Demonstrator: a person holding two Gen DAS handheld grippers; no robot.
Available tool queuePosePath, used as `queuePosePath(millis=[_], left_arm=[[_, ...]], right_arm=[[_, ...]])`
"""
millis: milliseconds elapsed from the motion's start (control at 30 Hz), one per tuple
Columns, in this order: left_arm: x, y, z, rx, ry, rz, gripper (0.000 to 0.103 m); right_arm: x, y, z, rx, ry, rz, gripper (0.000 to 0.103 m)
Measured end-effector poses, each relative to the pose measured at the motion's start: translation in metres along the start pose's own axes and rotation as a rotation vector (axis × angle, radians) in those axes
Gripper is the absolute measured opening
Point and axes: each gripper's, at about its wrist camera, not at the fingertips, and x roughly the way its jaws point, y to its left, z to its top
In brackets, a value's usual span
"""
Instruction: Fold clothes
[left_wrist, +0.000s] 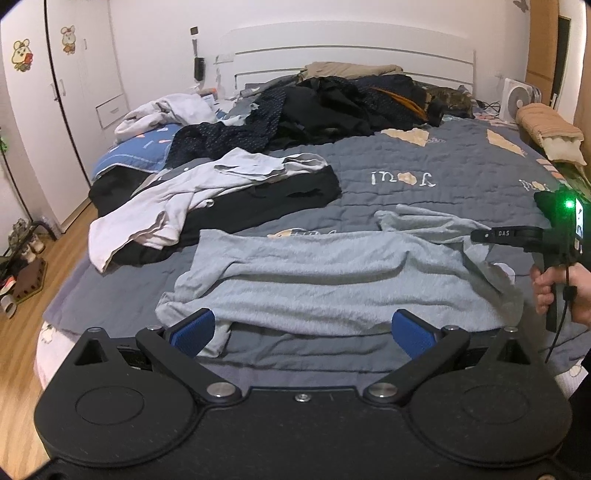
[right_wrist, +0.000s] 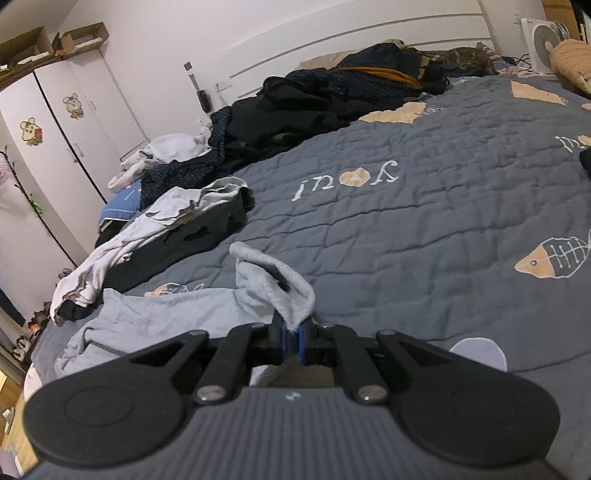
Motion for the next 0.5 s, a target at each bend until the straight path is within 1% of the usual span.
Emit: queuePosePath(millis=[133, 333, 500], left_arm=[[-0.009, 0.006, -0.001, -0.007, -0.005, 0.013, 0.103], [-0.018, 0.007, 0.002, 0.010, -0.021, 0.020, 0.103], [-0.022, 0.004, 0.005, 0.008, -0.023, 0.005, 0.103]], right_arm=[[-0.006, -0.014, 0.006, 0.050, -0.023, -0.030, 0.005], [-0.032, -0.042, 0.018, 0.155, -0.111, -0.055, 0.005], [-0.059, -0.067, 0.030, 0.228, -0.198, -0.097, 0.004]])
